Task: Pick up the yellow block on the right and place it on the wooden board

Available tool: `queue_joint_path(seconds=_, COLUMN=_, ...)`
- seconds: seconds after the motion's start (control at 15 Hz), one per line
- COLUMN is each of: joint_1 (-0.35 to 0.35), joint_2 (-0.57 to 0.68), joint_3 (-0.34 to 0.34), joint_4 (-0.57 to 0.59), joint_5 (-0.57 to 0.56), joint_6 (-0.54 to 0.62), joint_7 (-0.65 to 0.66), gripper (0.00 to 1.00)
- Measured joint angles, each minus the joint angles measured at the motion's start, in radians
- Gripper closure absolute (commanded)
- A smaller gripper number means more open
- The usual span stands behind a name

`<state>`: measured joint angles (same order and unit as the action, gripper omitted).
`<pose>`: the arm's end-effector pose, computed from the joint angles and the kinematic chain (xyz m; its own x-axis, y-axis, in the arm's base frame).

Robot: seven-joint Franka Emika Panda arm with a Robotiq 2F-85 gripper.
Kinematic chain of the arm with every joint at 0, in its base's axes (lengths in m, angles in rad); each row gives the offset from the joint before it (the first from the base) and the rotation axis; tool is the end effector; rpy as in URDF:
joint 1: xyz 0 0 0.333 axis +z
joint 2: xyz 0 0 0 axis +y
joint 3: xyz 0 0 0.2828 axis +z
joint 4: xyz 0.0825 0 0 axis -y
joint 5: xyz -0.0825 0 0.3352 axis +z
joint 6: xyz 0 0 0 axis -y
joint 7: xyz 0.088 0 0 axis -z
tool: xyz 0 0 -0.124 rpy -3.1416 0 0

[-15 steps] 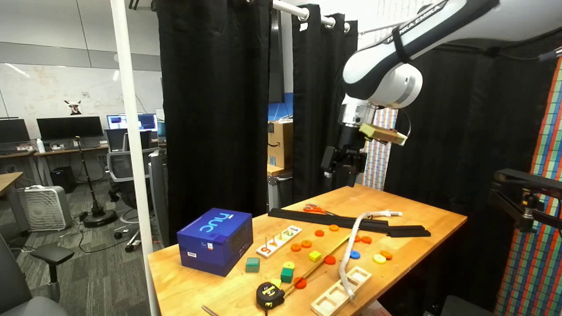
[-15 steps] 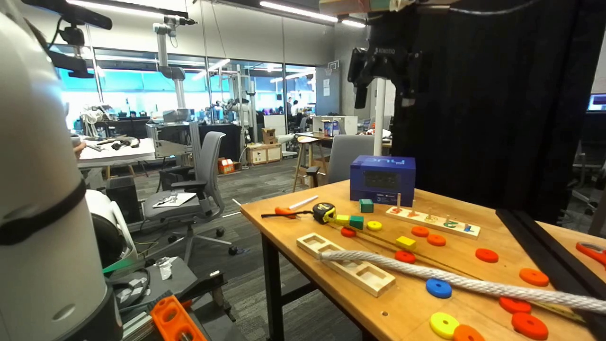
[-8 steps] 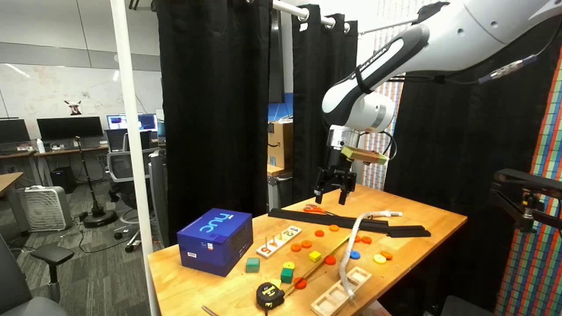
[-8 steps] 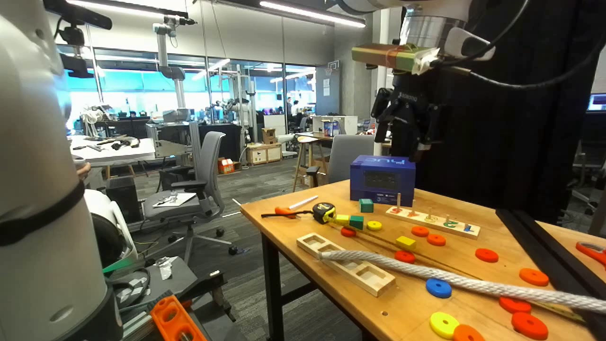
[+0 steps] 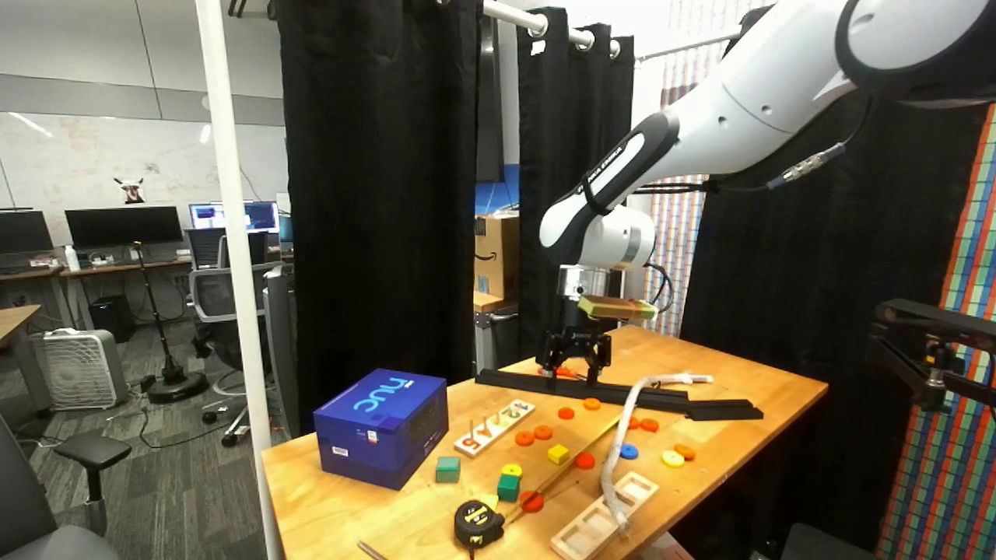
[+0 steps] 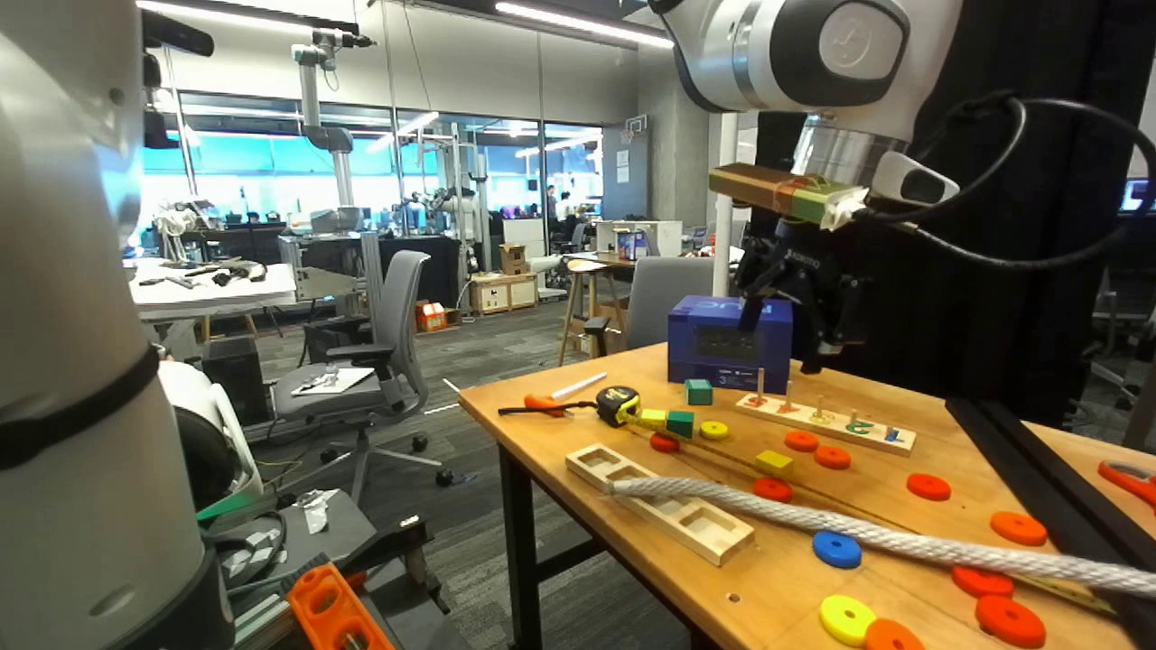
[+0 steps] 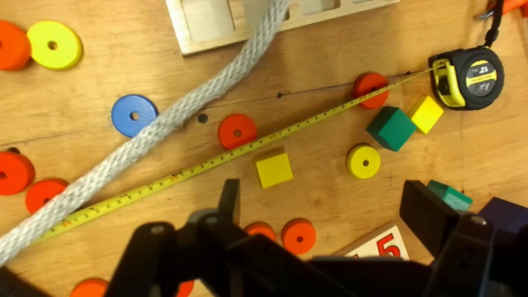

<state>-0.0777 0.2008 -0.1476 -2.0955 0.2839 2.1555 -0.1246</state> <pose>0.5045 -0.0993 0.3002 0.9585 -0.2555 -0.1264 -0.2769 -0.9401 -0.1990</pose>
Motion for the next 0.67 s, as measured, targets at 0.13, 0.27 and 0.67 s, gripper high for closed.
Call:
queue_joint_path(seconds=0.13, joint_1=-0.003, joint_2=0.067, joint_3=0.017, joint_4=0.04, joint_5=0.0, joint_6=0.013, joint_7=0.0, gripper=0.0)
queue_joint_path(seconds=0.27, joint_1=-0.004, joint_2=0.13, joint_3=0.03, joint_4=0.071, joint_5=-0.005, joint_6=0.036, joint_7=0.001, gripper=0.0)
queue_joint_path(seconds=0.67, joint_1=-0.004, joint_2=0.243, joint_3=0.043, joint_4=0.09, joint_5=-0.081, joint_6=0.123, joint_7=0.019, gripper=0.0)
